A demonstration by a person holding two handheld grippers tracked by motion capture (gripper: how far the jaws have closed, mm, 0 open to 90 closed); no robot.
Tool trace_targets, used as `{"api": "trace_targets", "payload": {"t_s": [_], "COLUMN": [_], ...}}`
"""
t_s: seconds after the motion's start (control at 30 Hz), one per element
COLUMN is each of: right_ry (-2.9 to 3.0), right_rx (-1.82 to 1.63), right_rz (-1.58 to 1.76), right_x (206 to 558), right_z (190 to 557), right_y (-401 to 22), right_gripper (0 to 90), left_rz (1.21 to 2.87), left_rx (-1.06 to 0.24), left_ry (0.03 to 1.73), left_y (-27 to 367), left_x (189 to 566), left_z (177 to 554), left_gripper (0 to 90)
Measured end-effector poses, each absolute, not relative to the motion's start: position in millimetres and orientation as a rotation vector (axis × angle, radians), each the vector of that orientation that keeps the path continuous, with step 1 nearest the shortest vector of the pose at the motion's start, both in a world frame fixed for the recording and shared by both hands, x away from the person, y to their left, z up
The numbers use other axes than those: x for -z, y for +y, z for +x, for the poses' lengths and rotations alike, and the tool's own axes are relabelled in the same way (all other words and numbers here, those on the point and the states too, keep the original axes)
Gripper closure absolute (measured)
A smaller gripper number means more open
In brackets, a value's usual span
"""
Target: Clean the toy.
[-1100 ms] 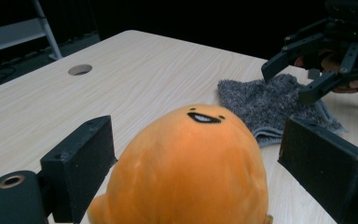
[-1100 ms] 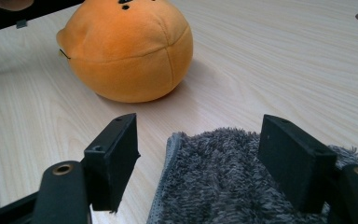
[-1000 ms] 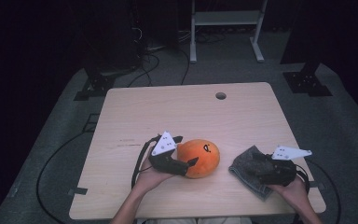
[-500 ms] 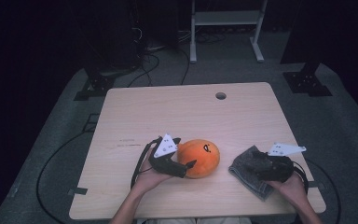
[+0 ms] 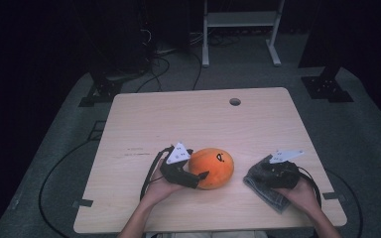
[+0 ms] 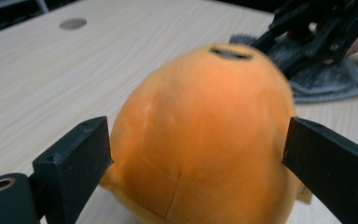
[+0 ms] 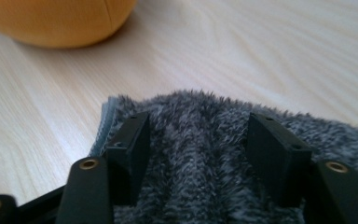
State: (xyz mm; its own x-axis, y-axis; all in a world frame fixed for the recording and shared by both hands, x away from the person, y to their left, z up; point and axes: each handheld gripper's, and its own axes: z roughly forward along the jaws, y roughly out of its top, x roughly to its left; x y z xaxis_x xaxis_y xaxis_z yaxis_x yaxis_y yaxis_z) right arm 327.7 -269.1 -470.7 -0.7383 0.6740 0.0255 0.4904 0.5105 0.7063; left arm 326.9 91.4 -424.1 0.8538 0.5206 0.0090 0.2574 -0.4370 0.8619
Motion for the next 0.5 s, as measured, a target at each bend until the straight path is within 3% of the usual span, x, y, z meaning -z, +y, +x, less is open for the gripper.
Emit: {"api": "trace_targets", "payload": {"t_s": [0.1, 0.3, 0.5], "right_ry": [2.507, 2.530, 2.476], "right_rx": [-1.015, -1.038, -1.118], "right_rz": [0.946, 0.961, 0.927], "right_x": [472.6, 472.3, 455.6], "right_z": [325.7, 322.8, 310.9], "right_y": [-266.7, -265.0, -273.0], "right_gripper": [47.3, 73.0, 77.5], "left_rz": [2.050, 2.082, 2.100], "left_rx": [-0.326, -0.315, -0.327], "left_ry": [0.571, 0.542, 0.514], "left_y": [91.0, 91.3, 90.3], "left_x": [426.5, 430.9, 432.1], "left_z": [326.4, 321.4, 320.7], "left_gripper": [6.9, 12.1, 18.3]}}
